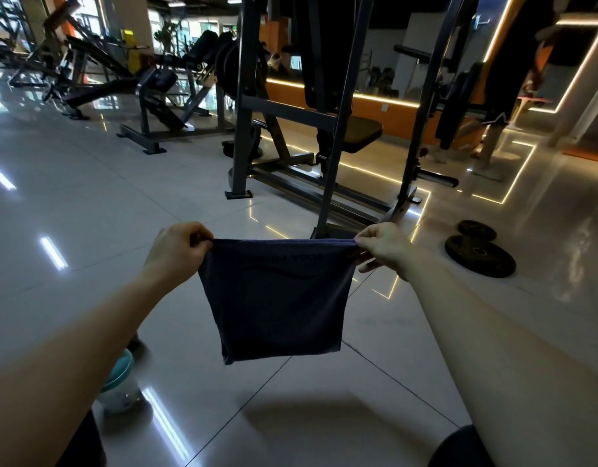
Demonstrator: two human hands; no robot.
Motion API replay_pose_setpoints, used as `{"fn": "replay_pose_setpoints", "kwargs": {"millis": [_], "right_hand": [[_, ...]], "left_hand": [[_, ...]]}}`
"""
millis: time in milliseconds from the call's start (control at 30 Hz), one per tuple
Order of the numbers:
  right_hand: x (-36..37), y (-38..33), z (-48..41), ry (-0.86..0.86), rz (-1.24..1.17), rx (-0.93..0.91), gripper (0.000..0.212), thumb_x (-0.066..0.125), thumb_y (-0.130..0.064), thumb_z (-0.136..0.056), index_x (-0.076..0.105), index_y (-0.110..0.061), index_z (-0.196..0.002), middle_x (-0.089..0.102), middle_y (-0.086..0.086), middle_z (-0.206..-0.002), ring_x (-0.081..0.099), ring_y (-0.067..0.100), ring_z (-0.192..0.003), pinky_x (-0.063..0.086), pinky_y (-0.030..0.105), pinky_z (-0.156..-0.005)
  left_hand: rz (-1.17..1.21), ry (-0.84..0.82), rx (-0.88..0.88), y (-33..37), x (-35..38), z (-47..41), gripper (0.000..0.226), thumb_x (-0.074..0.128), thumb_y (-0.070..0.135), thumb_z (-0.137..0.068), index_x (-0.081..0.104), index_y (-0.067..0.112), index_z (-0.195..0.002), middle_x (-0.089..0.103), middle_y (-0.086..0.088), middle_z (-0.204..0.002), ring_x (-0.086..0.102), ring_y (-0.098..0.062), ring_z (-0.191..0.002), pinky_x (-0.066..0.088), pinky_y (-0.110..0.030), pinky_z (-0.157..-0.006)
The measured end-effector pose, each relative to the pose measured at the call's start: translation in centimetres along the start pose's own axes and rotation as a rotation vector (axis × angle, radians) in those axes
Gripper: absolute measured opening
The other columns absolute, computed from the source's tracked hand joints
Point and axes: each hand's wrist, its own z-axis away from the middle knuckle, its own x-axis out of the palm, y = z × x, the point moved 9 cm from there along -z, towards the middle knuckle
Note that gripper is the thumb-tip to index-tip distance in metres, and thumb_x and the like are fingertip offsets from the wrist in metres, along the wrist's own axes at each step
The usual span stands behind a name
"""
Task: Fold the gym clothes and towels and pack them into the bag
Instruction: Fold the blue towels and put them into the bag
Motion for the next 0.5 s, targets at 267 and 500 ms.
{"fn": "replay_pose_setpoints", "kwargs": {"millis": [267, 500], "right_hand": [[0.0, -0.2, -0.1, 0.013, 0.01, -0.02, 0.01, 0.051, -0.011, -0.103, 0.059, -0.007, -0.109, 0.071, 0.015, -0.096, 0.075, 0.025, -0.082, 0.061, 0.032, -0.062], [-0.1, -0.7, 0.0, 0.017, 0.095, -0.061, 0.011, 0.05, -0.015, -0.104, 0.06, -0.01, -0.106, 0.065, 0.012, -0.083, 0.062, 0.024, -0.067, 0.055, 0.032, -0.058]], "left_hand": [[0.005, -0.004, 0.001, 0.1, -0.1, 0.1, 0.011, 0.065, 0.009, -0.093, 0.072, 0.018, -0.093, 0.069, 0.001, -0.082, 0.063, -0.018, -0.079, 0.044, -0.03, -0.07], [-0.149, -0.076, -0.046, -1.7, 0.9, -0.1, 0.009, 0.056, 0.026, -0.1, 0.064, 0.021, -0.098, 0.066, -0.001, -0.089, 0.06, -0.025, -0.085, 0.049, -0.041, -0.075]]}}
